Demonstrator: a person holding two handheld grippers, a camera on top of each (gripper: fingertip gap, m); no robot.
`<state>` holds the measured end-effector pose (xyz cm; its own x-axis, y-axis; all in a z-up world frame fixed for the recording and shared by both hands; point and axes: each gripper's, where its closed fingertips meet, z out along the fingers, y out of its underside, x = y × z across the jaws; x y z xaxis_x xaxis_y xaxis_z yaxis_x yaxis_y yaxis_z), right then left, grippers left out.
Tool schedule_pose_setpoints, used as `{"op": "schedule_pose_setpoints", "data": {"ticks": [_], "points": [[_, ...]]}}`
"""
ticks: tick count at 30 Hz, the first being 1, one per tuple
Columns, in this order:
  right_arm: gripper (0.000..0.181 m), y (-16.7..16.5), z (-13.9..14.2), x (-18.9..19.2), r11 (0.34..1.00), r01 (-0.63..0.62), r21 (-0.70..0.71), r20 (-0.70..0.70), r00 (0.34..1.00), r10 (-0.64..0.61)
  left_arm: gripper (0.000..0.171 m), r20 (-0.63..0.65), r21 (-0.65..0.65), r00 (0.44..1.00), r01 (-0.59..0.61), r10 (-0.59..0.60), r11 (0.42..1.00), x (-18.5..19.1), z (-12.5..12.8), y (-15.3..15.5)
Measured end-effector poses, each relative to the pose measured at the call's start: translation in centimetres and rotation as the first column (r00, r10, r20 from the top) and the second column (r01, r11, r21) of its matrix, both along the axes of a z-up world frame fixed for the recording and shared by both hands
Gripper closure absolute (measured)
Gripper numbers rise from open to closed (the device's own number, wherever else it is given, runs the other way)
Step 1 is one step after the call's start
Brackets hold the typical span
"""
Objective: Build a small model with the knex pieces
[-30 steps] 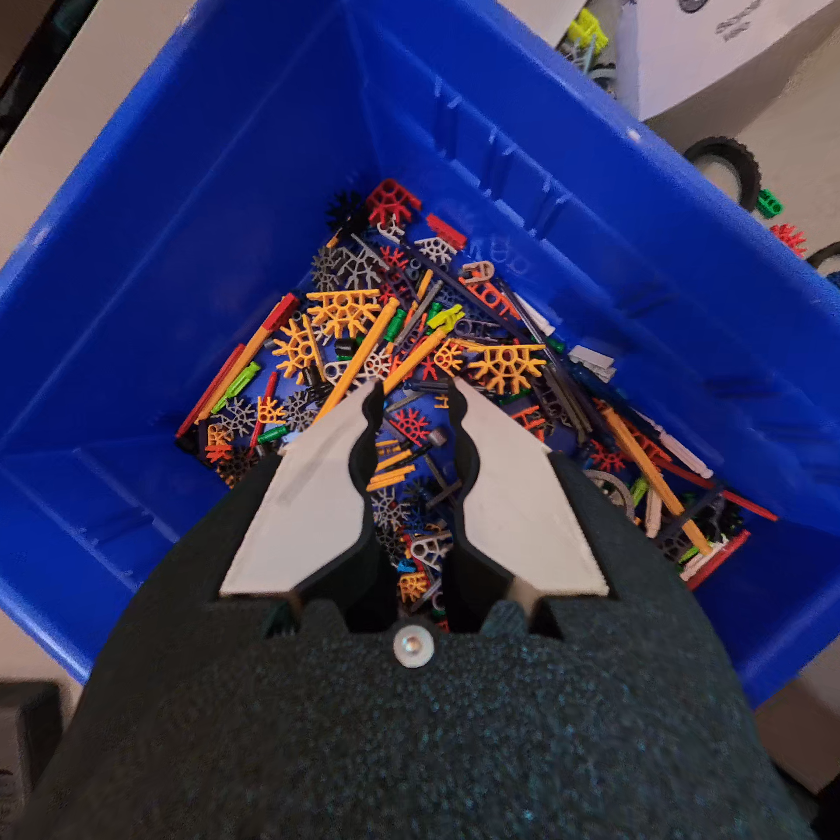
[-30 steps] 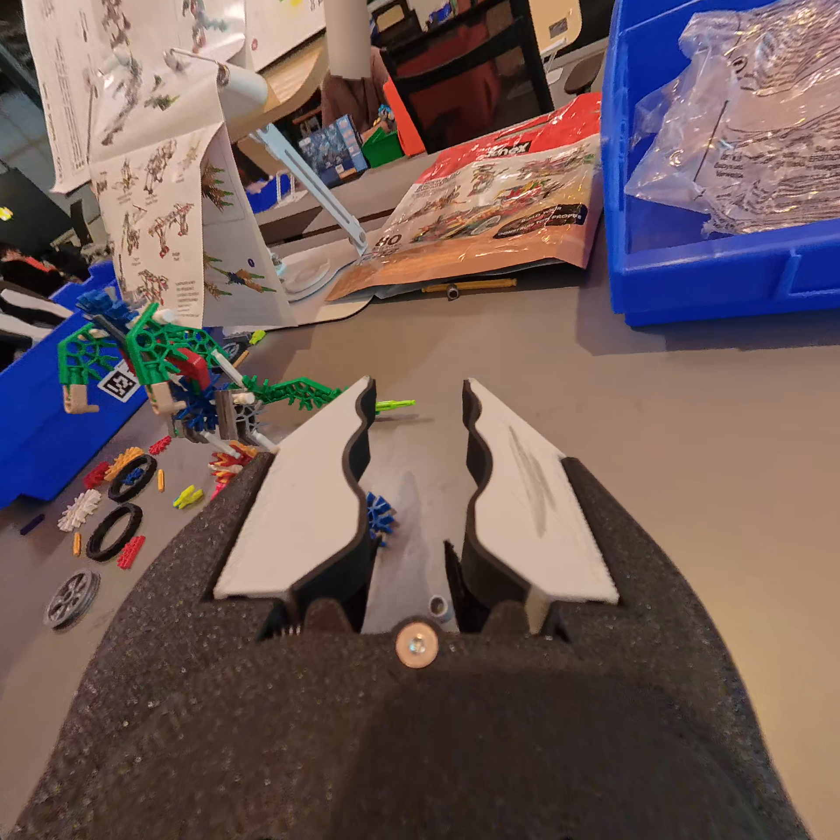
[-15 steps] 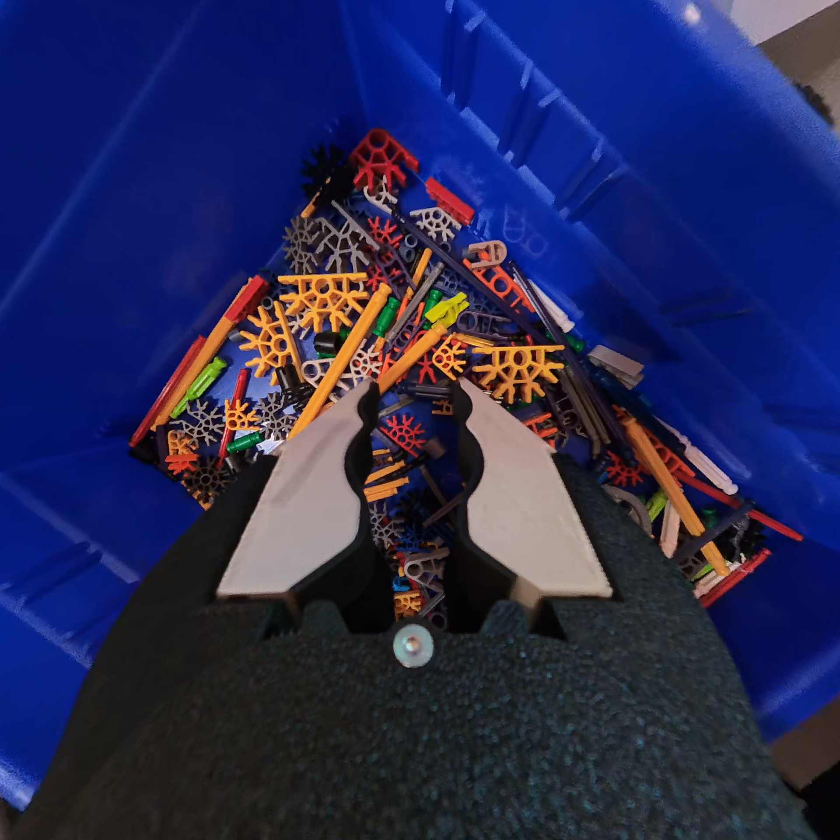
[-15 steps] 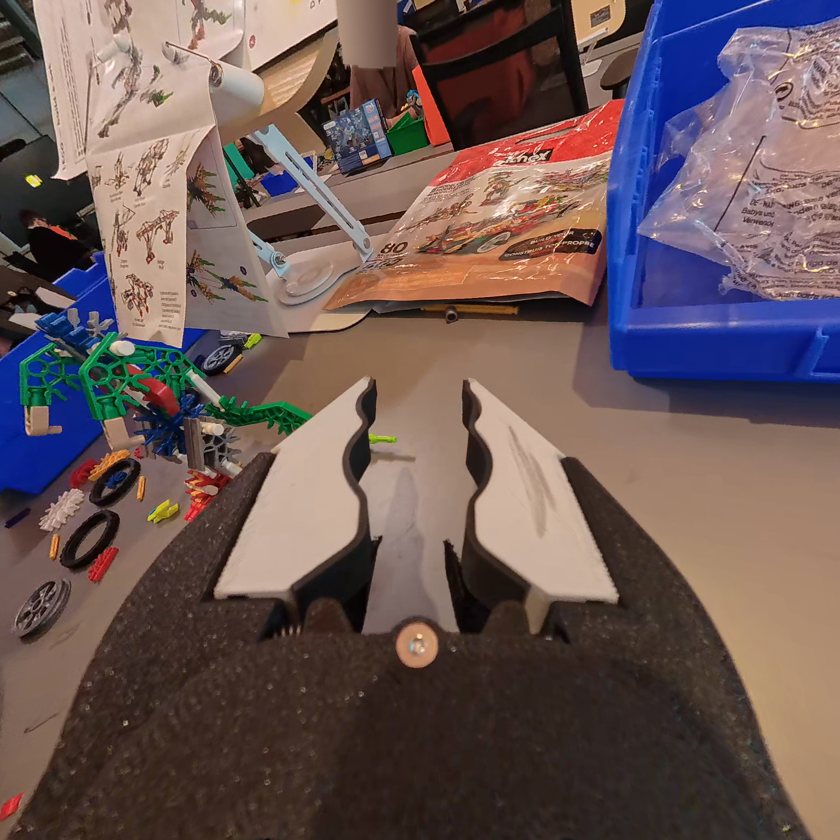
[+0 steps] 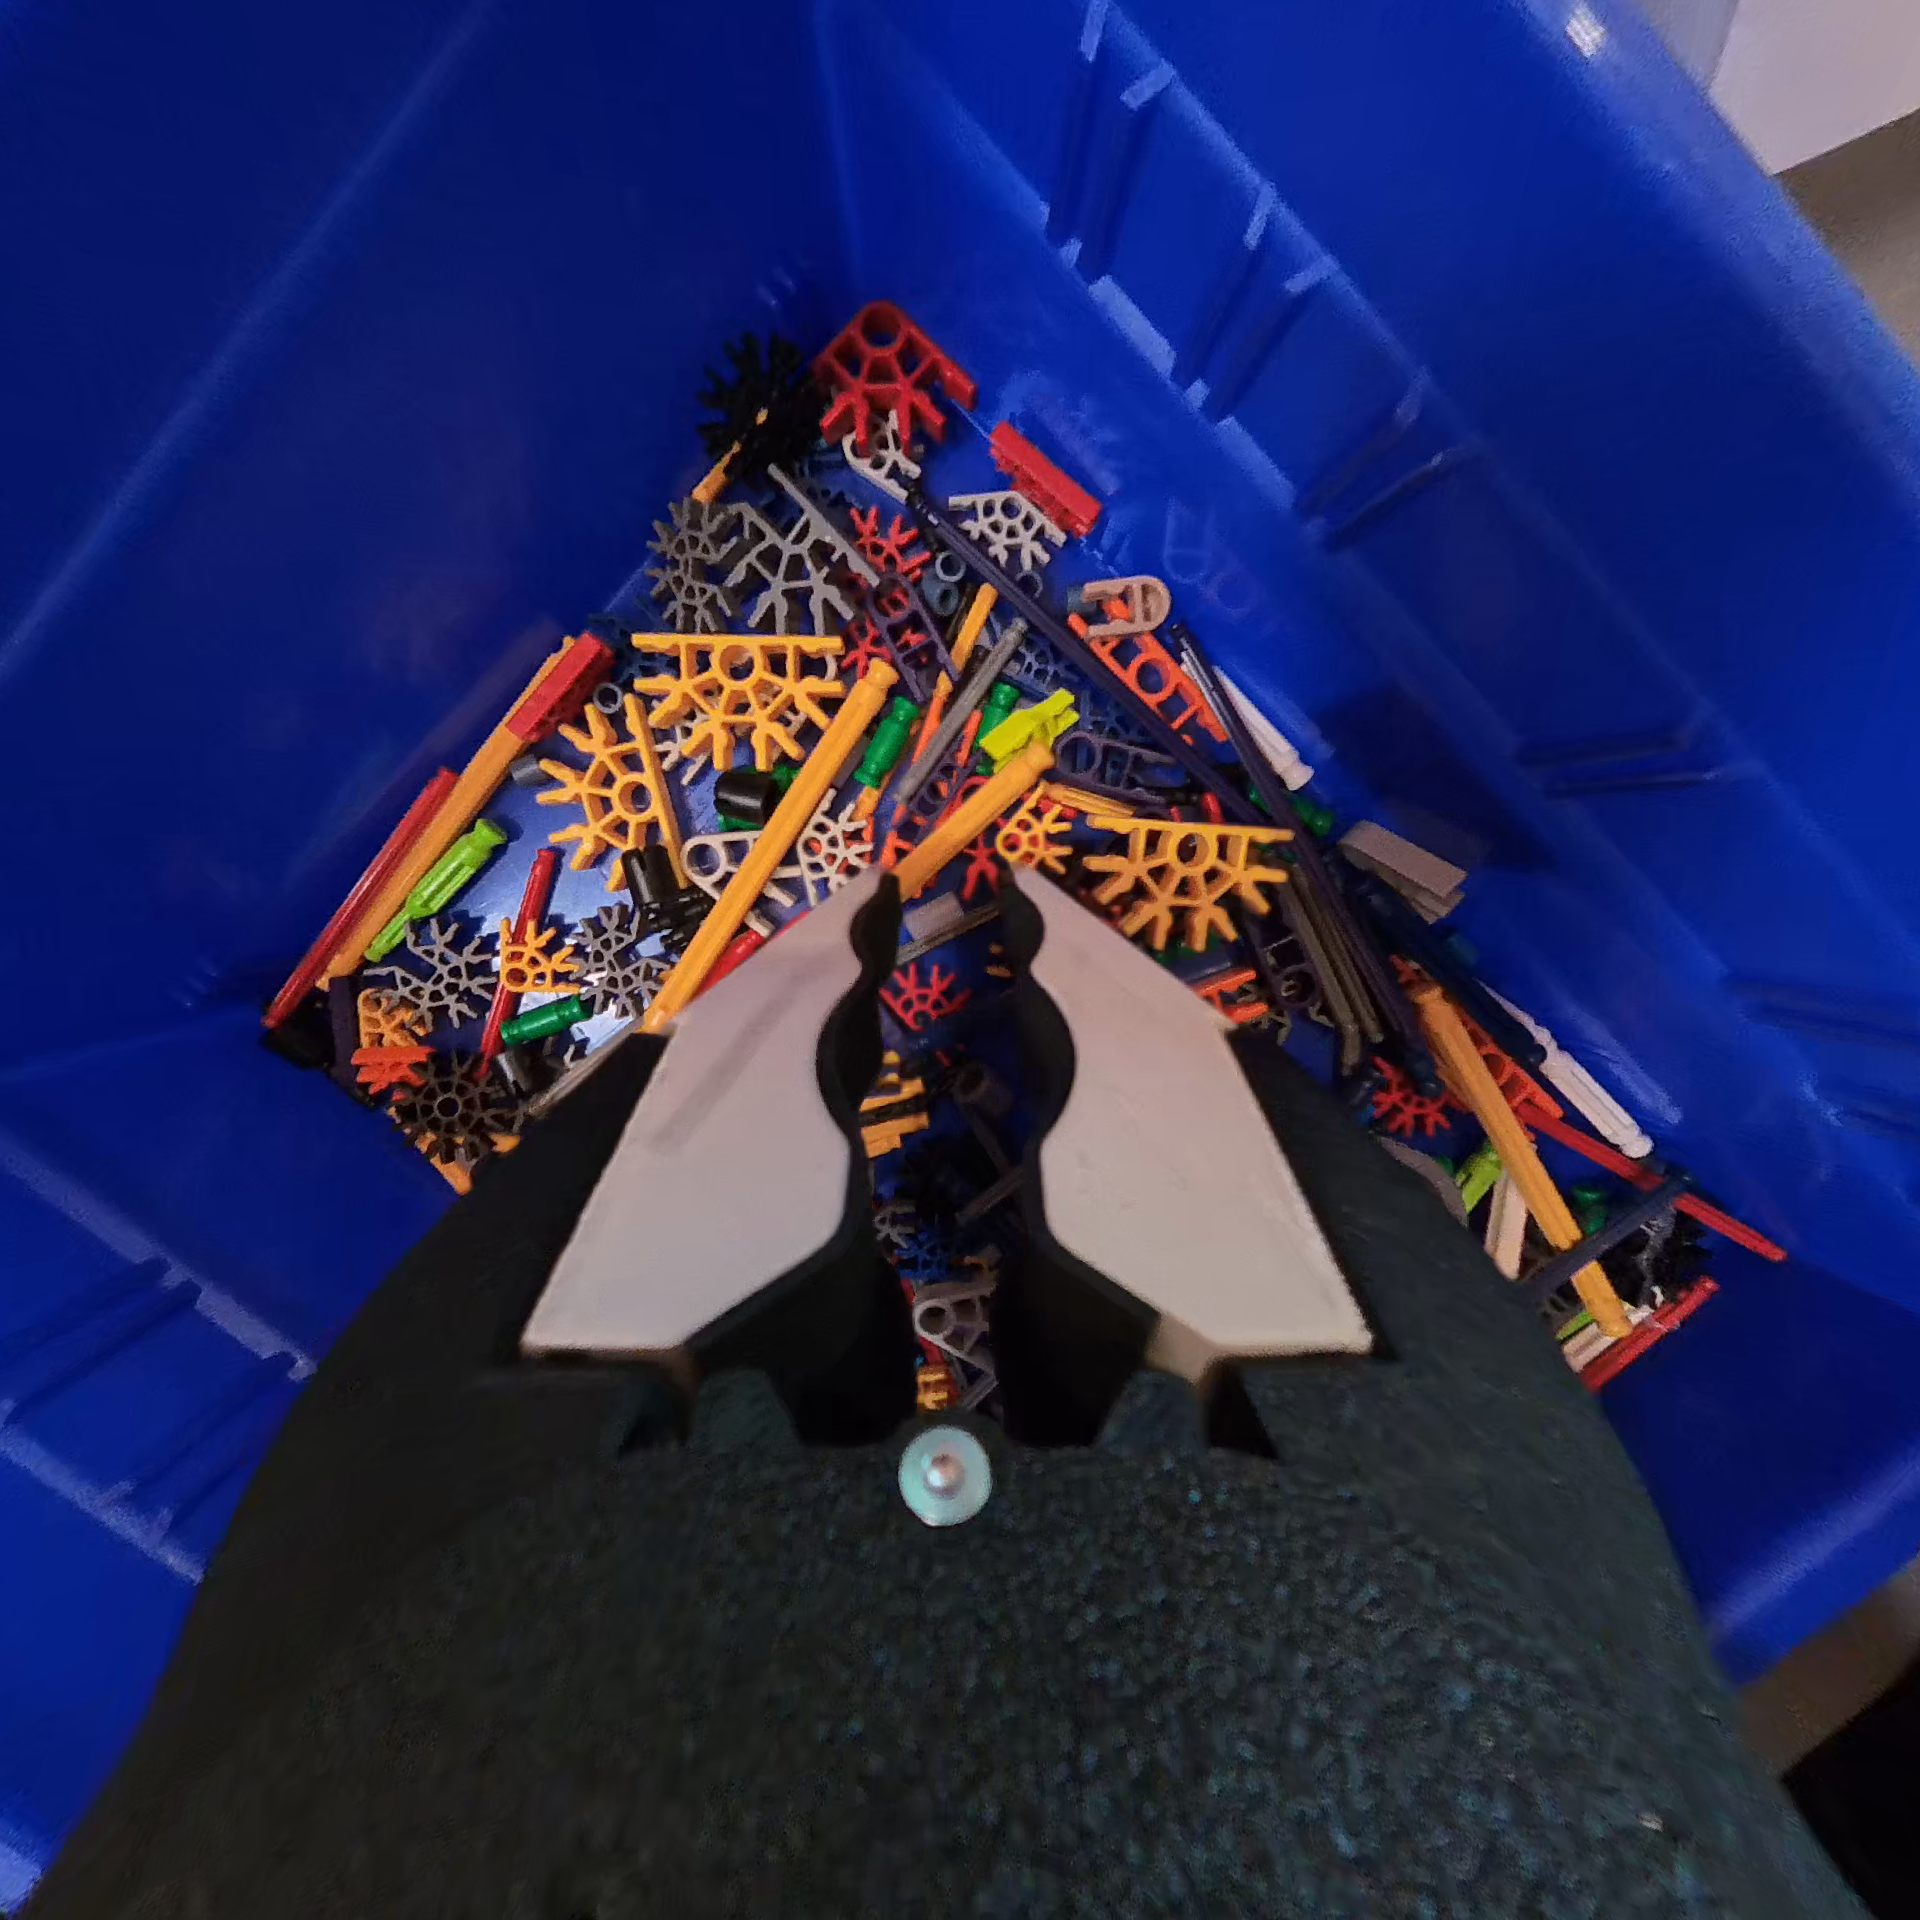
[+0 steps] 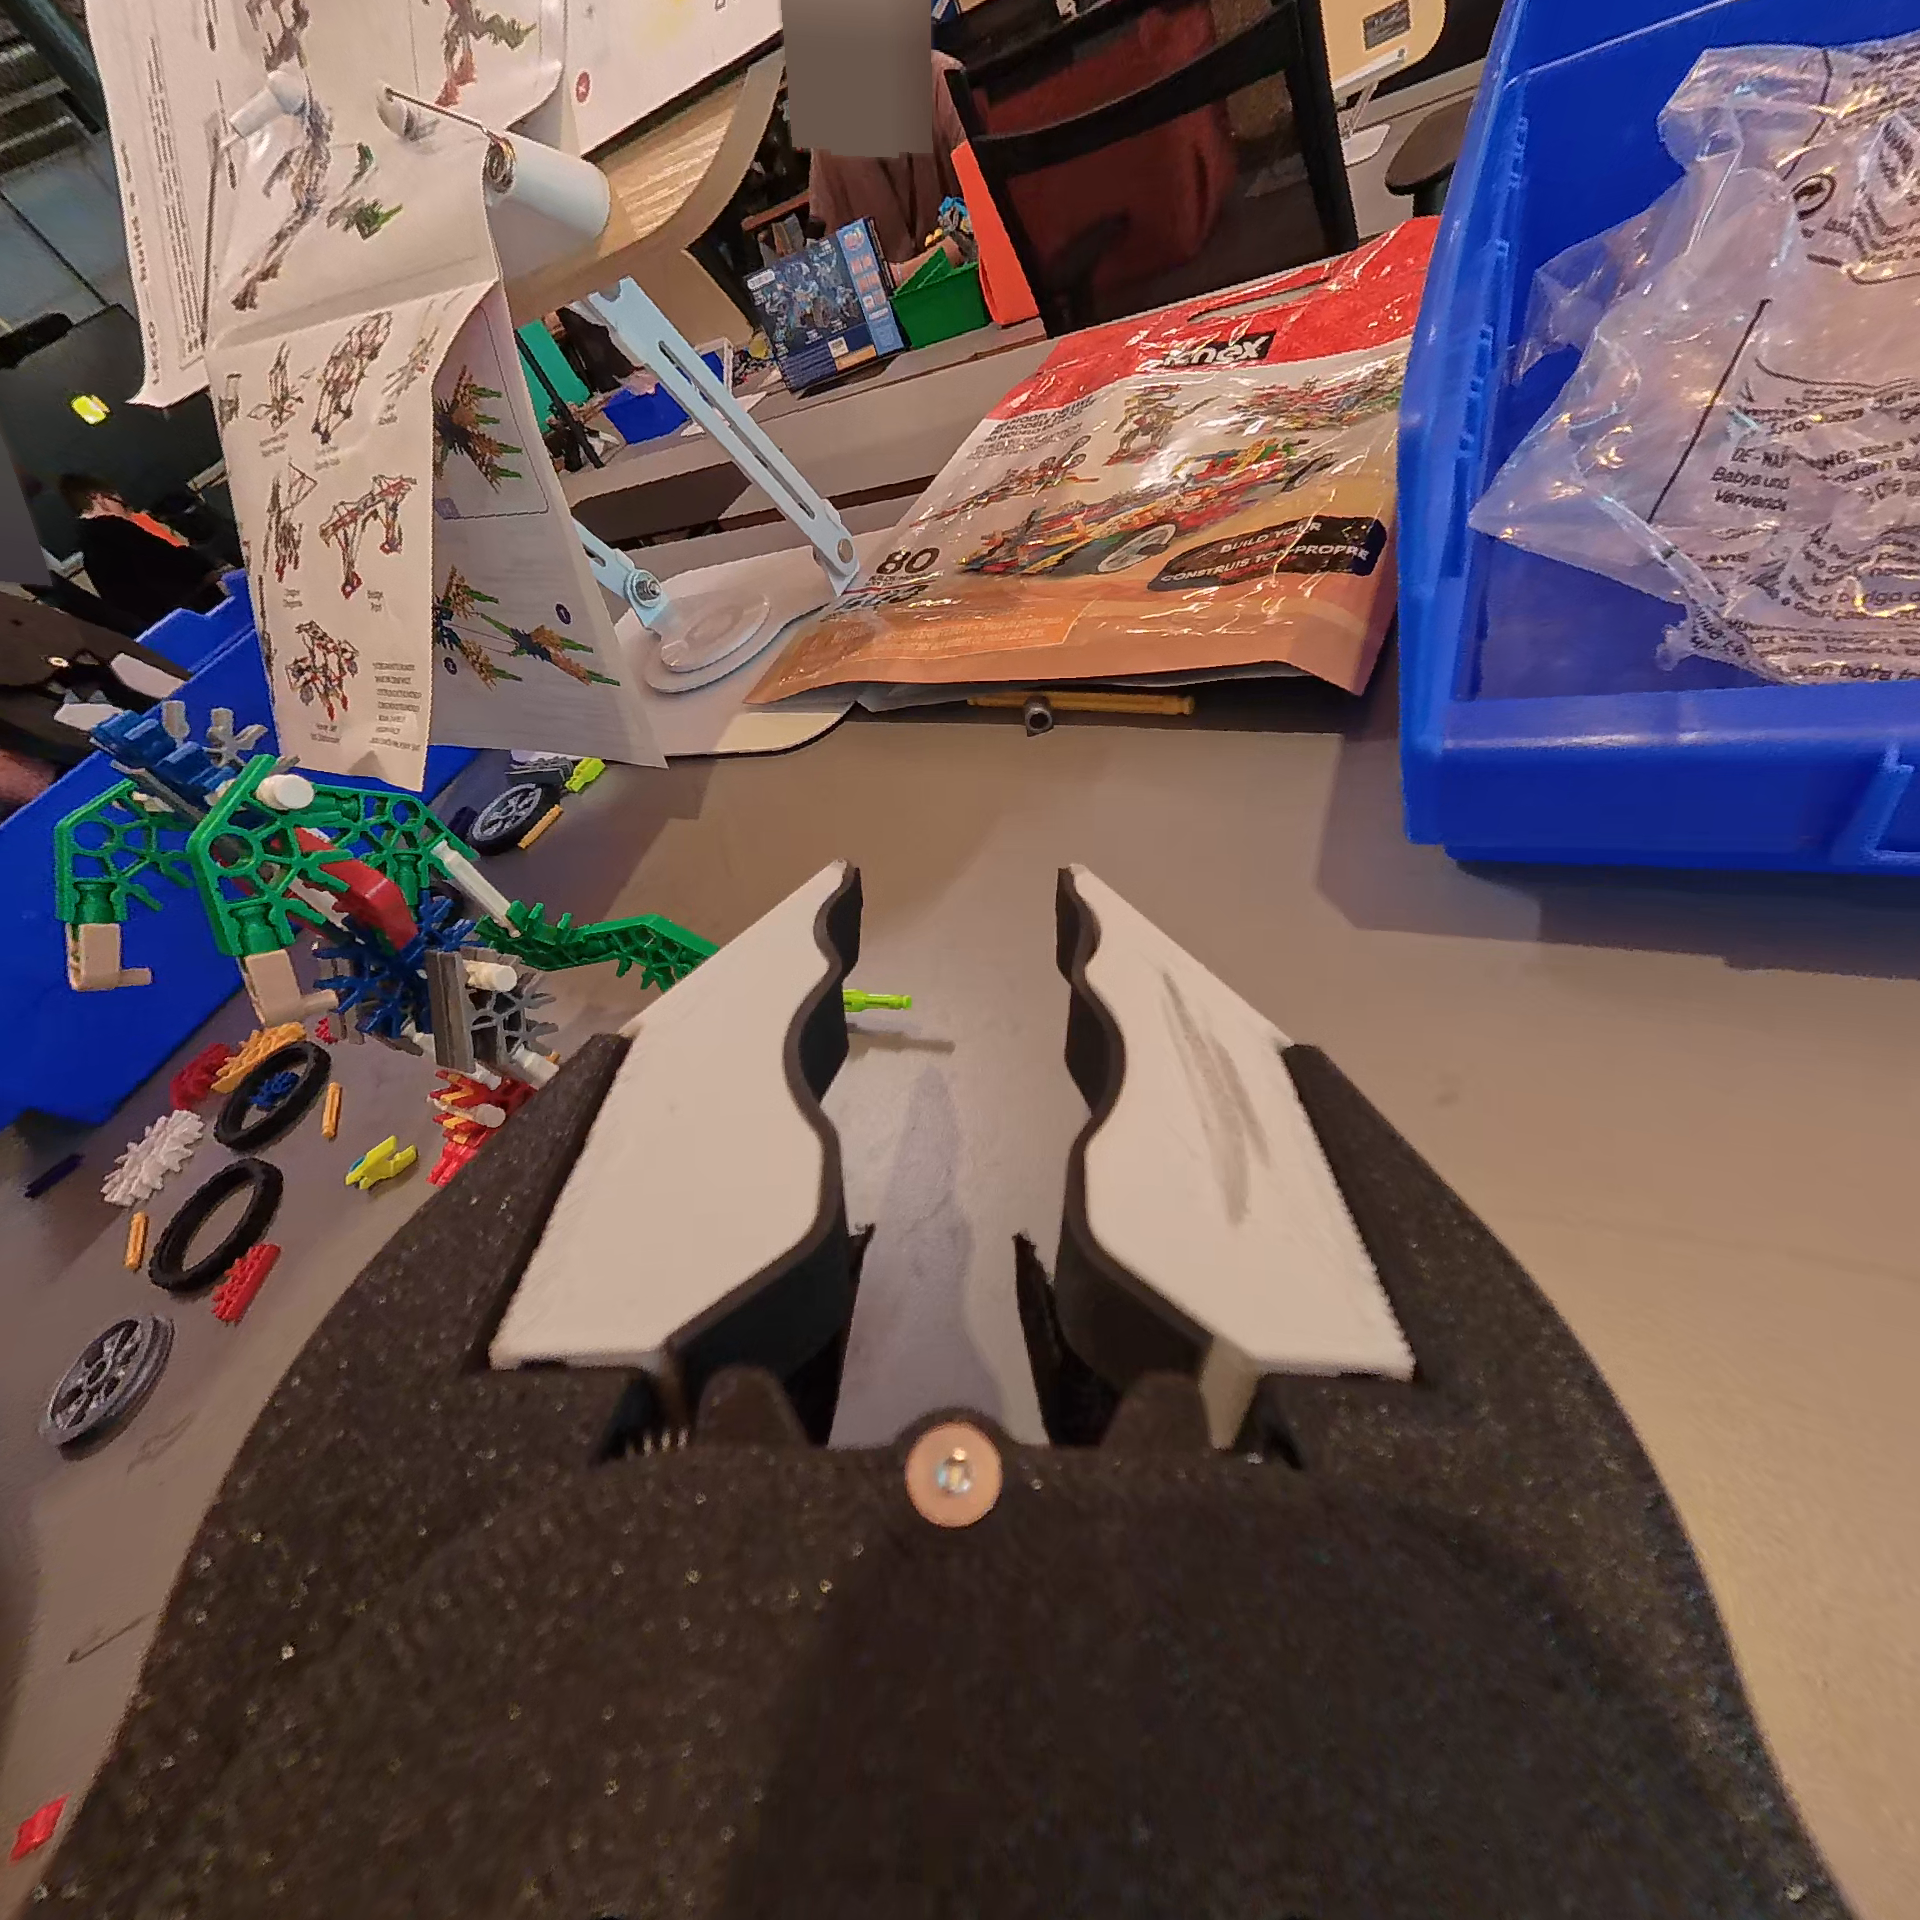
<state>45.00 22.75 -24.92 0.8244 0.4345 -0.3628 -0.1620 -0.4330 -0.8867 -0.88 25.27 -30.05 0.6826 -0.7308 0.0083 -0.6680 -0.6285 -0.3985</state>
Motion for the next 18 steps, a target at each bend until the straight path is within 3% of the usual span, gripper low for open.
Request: {"op": "schedule_pose_setpoints", "data": {"ticks": [3,9,14,18], "points": [[0.144,0.0,0.0,0.0,1.0,-0.001,0.001,0.0,1.0,0.001,0.171,-0.001,-0.017,1.0,0.013,-0.013,1.0,0.1,0.0,-0.6],[0.144,0.0,-0.1,-0.1,1.0,-0.005,-0.006,0.002,1.0,0.005,0.17,-0.043,-0.131,0.998,0.039,-0.045,0.991,-1.1,0.5,-3.9],[0.144,0.0,-0.3,-0.2,1.0,-0.013,-0.017,0.011,1.0,0.013,0.155,-0.071,-0.017,0.997,-0.039,0.038,0.999,-3.5,2.3,-1.7],[0.144,0.1,-0.4,-0.3,1.0,-0.014,-0.021,0.014,1.0,0.014,0.149,-0.155,0.074,0.987,-0.028,0.039,0.997,-4.6,2.9,0.9]]}}
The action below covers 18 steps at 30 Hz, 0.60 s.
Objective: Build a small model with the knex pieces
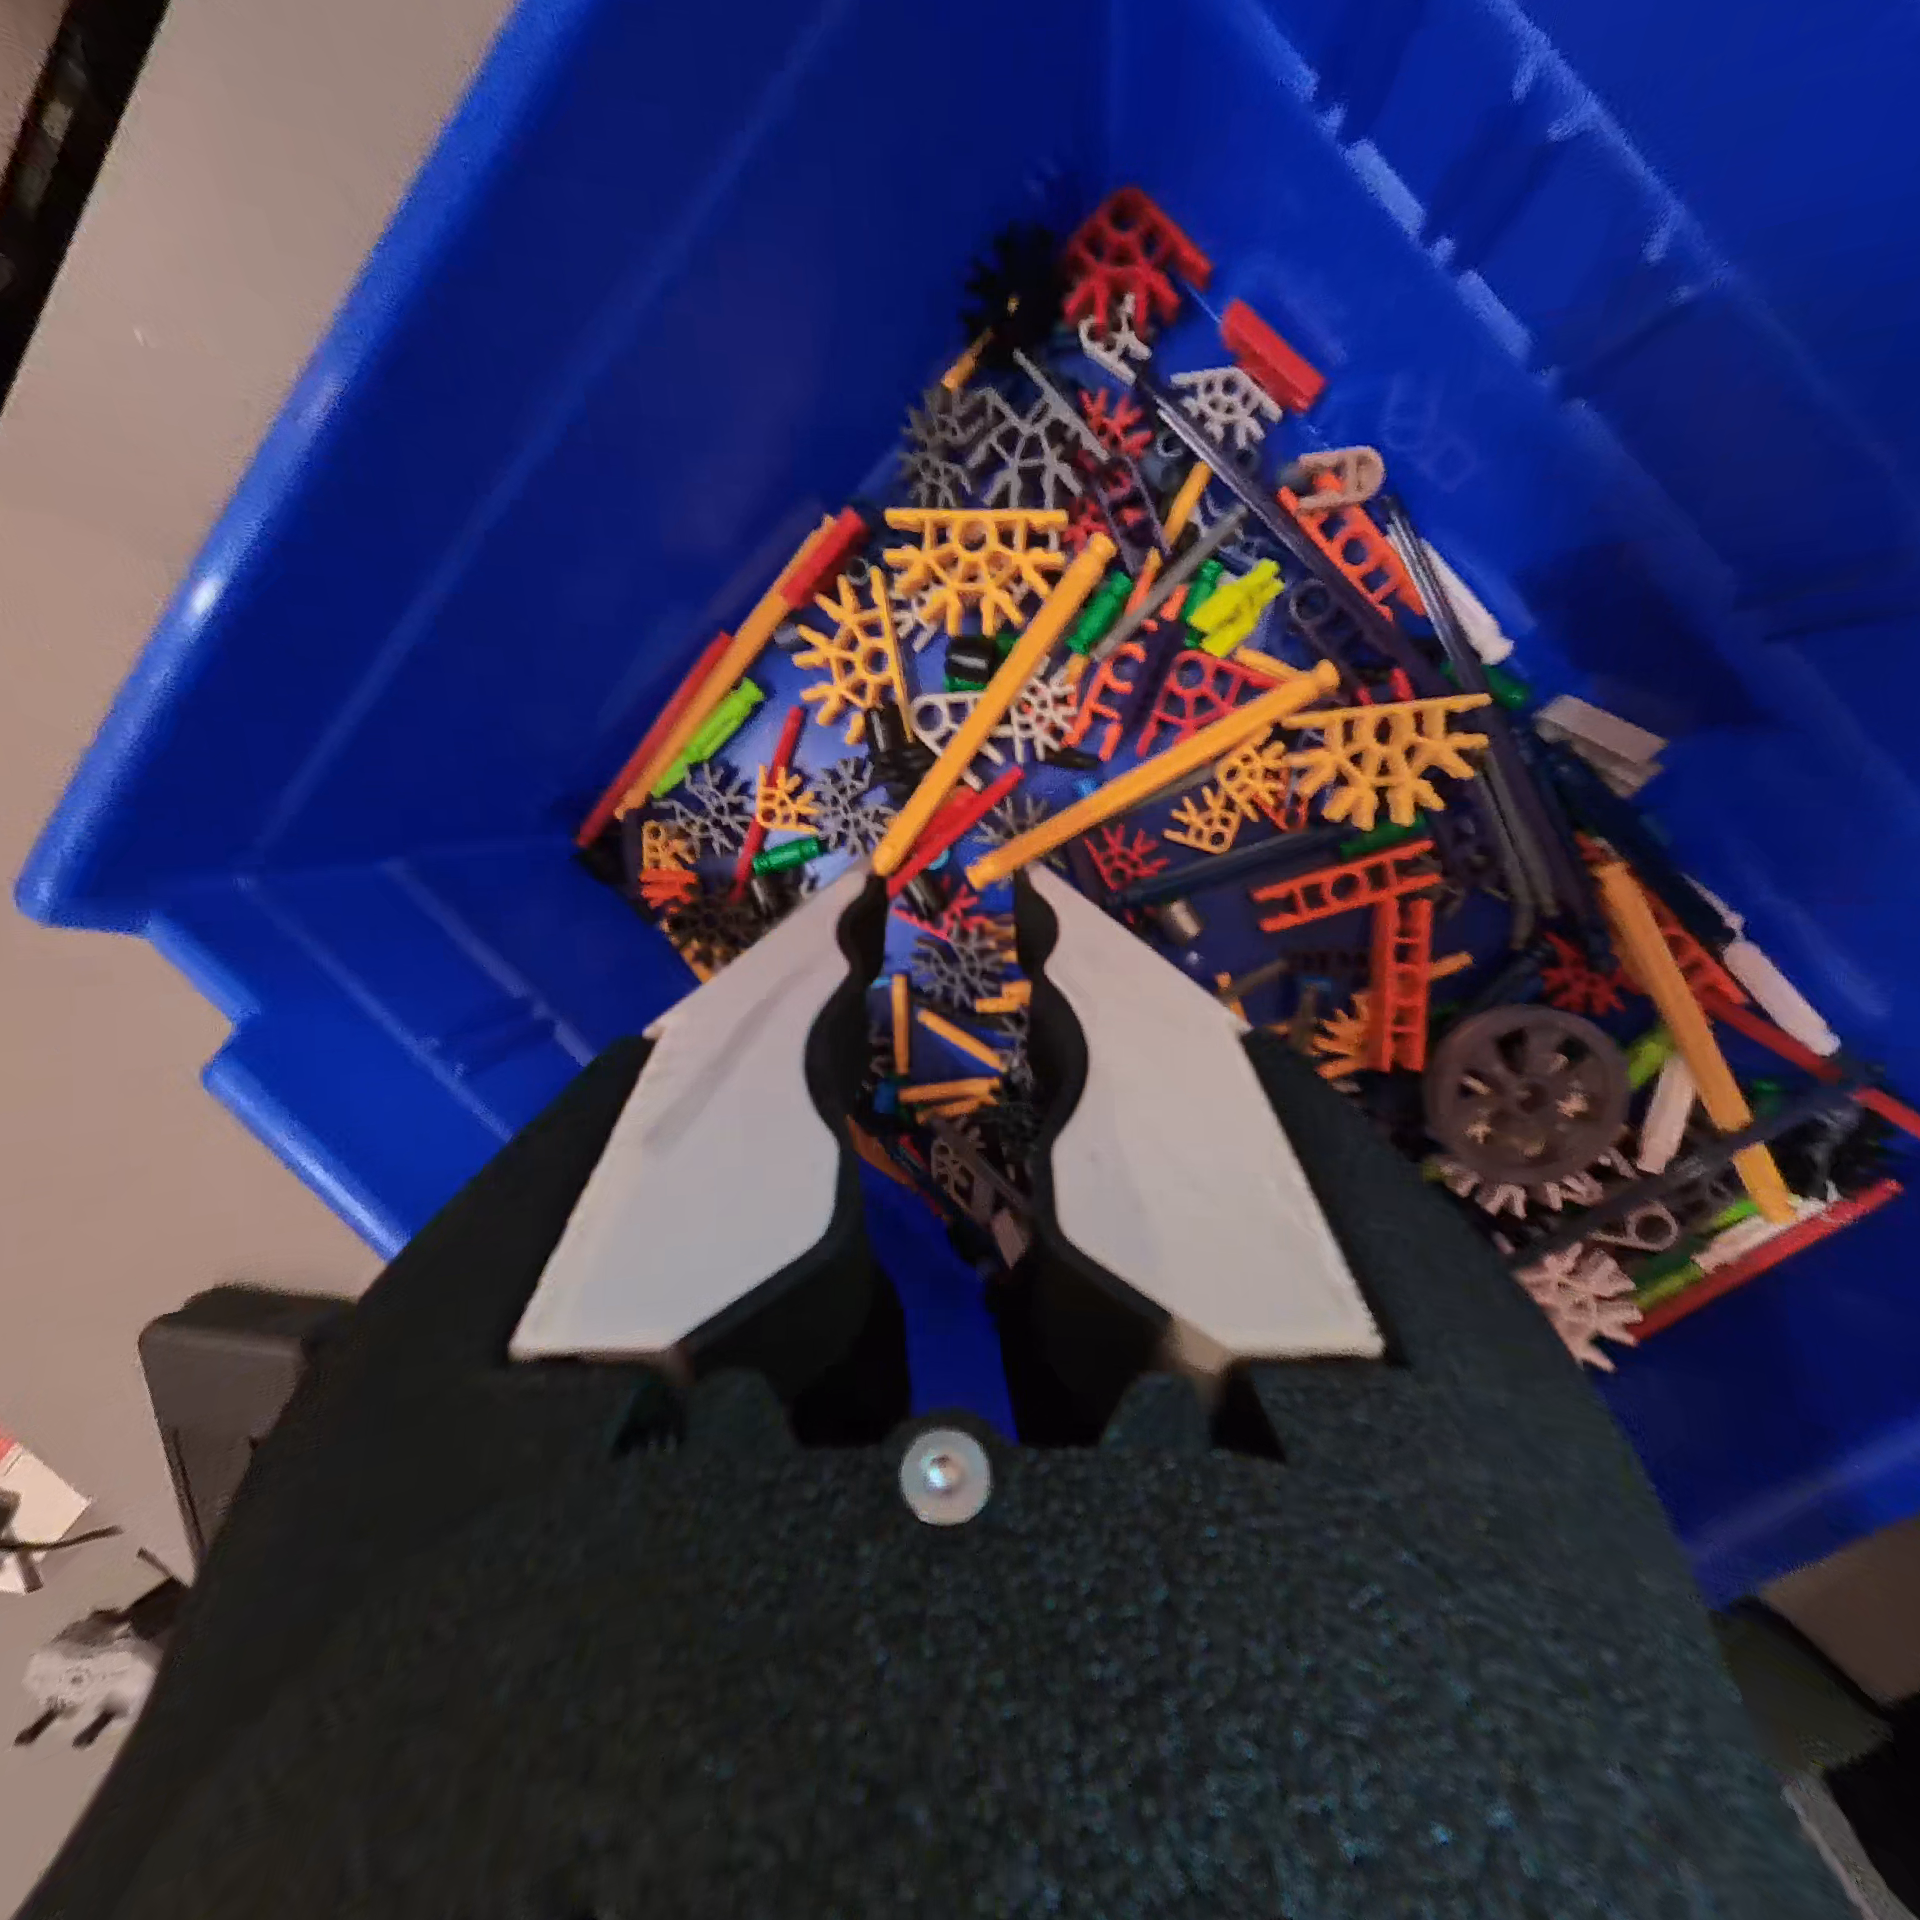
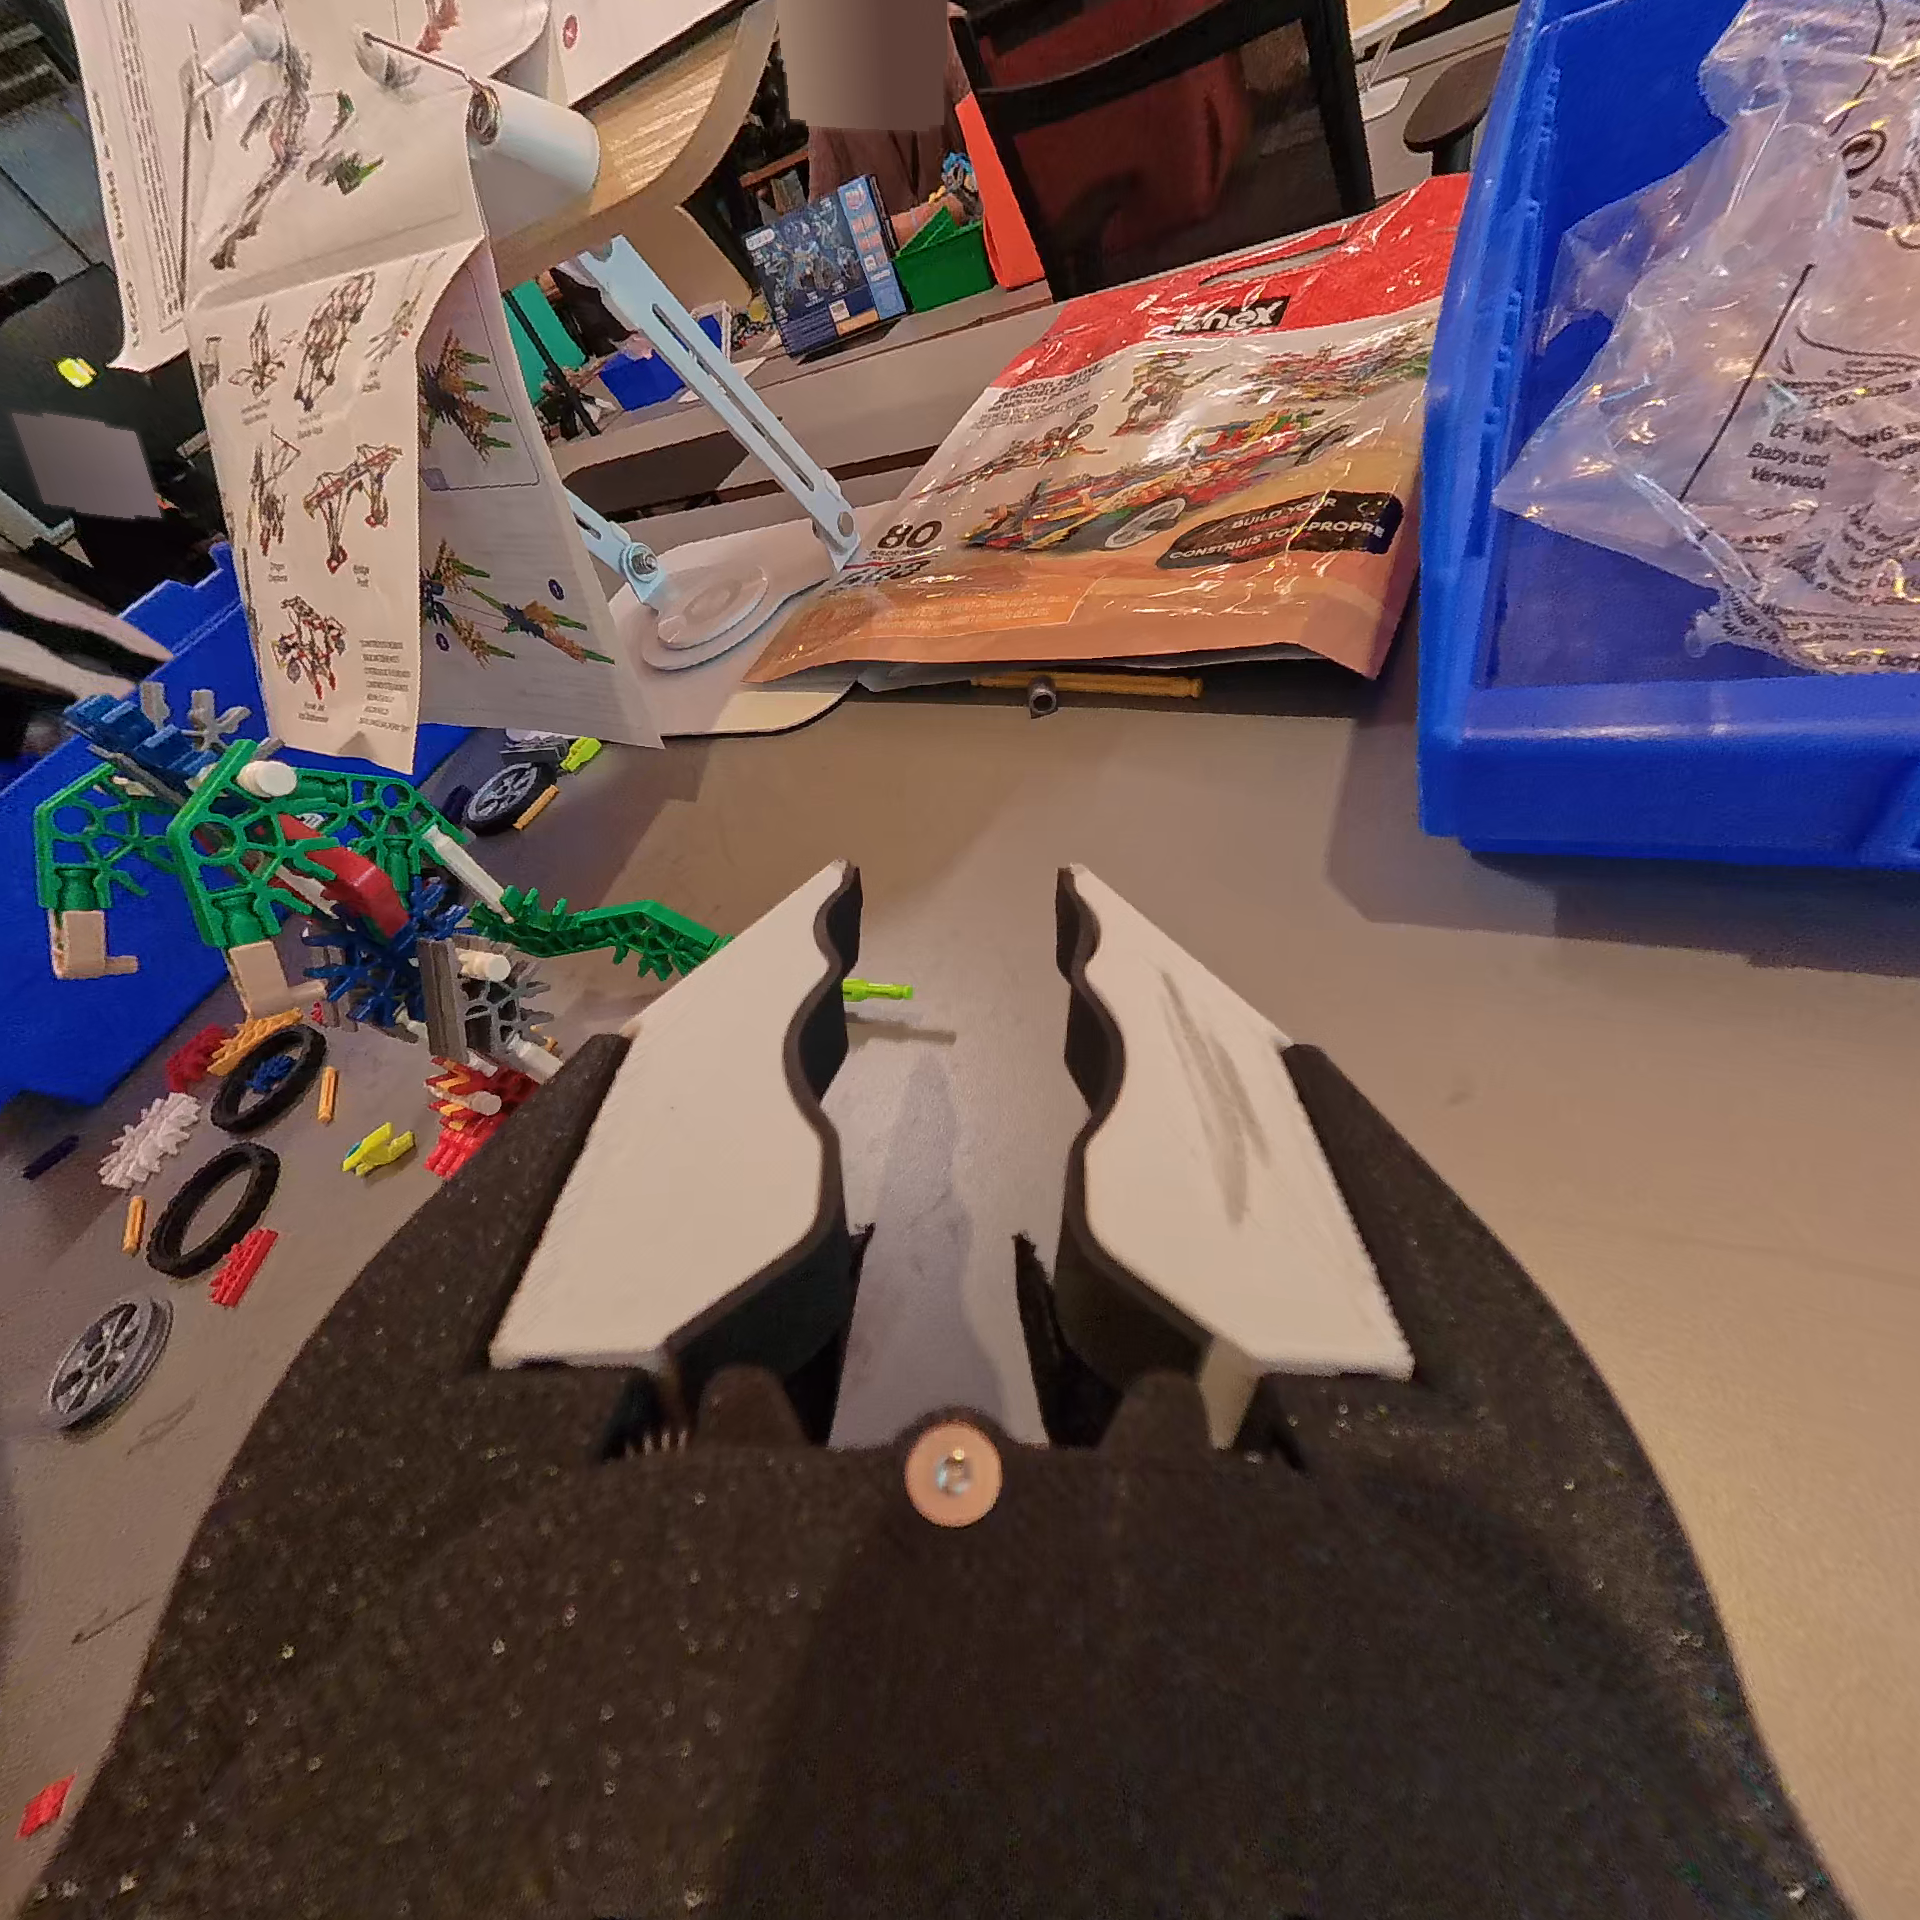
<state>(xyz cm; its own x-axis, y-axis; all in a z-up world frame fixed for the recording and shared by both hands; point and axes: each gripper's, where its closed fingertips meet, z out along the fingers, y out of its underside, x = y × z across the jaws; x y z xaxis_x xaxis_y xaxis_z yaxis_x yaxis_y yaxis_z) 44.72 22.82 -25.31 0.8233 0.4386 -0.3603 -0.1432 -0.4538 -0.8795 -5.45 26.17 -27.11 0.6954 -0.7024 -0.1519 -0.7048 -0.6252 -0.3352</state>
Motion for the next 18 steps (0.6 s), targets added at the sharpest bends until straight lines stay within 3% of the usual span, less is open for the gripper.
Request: {"op": "schedule_pose_setpoints", "data": {"ticks": [3,7,14,18], "points": [[0.144,0.0,0.0,0.0,1.0,-0.001,0.0,0.002,1.0,0.001,0.146,0.018,0.015,1.0,0.004,-0.005,1.0,0.8,-0.4,1.7],[0.144,0.0,0.0,0.0,1.0,-0.001,0.002,0.003,1.0,0.001,0.141,-0.057,0.023,0.998,0.013,-0.011,1.0,0.6,-1.5,3.4],[0.144,-0.1,0.1,0.0,1.0,-0.002,0.01,0.0,1.0,0.002,0.109,-0.073,-0.105,0.997,-0.027,0.02,0.994,0.6,-3.1,4.3],[0.144,-0.1,0.3,0.0,1.0,-0.002,0.016,-0.006,1.0,0.002,0.104,-0.015,-0.177,0.999,-0.04,0.038,0.983,1.1,-3.6,4.3]]}}
